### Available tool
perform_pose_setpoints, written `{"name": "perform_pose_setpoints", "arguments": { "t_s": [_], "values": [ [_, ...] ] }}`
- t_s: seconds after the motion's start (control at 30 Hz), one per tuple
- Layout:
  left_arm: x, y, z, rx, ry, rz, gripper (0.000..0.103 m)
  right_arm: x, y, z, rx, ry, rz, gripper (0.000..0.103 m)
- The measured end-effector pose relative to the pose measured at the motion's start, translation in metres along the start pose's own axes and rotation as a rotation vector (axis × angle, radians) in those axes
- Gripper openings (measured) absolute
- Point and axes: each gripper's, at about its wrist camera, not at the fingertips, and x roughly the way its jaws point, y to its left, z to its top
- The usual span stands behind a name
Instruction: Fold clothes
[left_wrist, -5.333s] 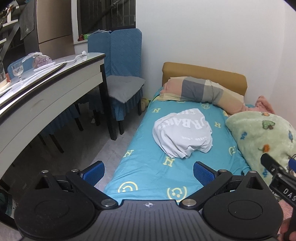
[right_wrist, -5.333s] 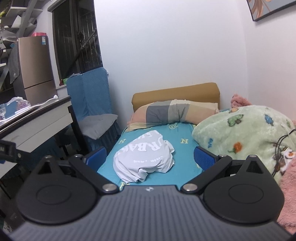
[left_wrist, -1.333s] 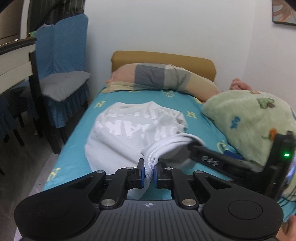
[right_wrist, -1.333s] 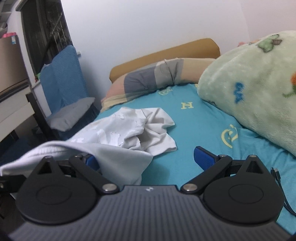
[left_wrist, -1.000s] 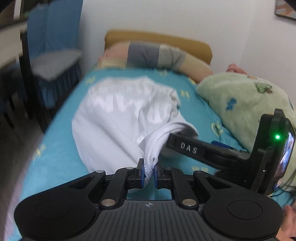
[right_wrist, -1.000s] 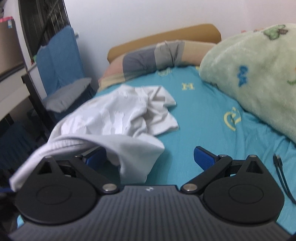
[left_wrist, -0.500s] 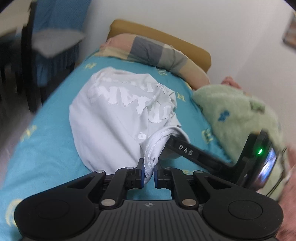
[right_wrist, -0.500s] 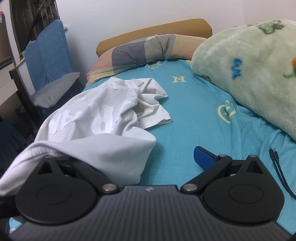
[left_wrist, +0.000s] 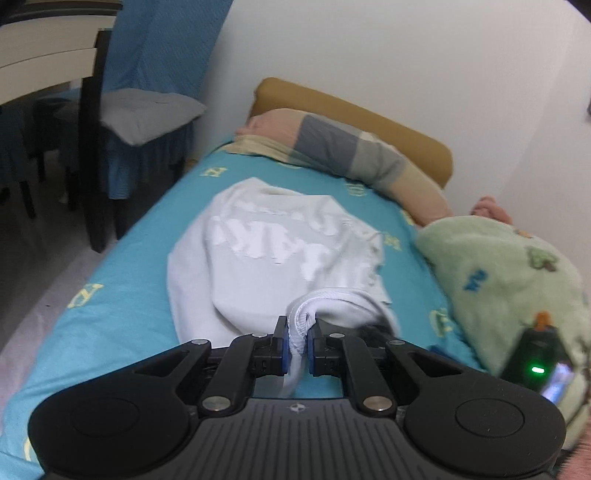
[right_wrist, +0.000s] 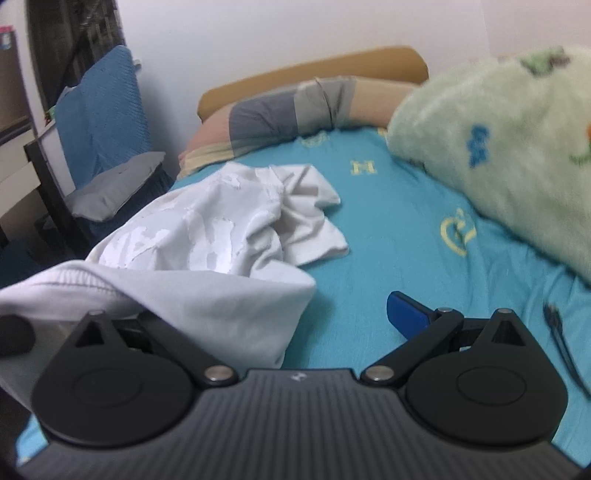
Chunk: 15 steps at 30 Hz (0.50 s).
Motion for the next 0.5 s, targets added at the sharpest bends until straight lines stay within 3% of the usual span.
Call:
{"name": "perform_pose_setpoints", "arguments": {
  "t_s": [0.13,0.23,0.37,0.5],
  "values": [
    [0.007,0.006,0.002,0.002,-0.057,0.063,0.01,-0.003,-0.003,0.004,-0.005,-0.055,-0.019,0.103],
    [-0.005,0.006,0.007,0.041,-0.18,0.11,0.01,-0.011,0.001,0.008,-0.056,-0.116,-0.031,0.103],
    [-0.025,-0.009,0.009,0.097,-0.317,0.106,0.01,-0.041,0.009,0.021,-0.102,-0.243,-0.041,0.103],
    [-0.049,-0.014,0.012,0.097,-0.398,0.059,0.009,-0.082,0.015,0.039,-0.107,-0.391,-0.063,0.103]
  ]
}}
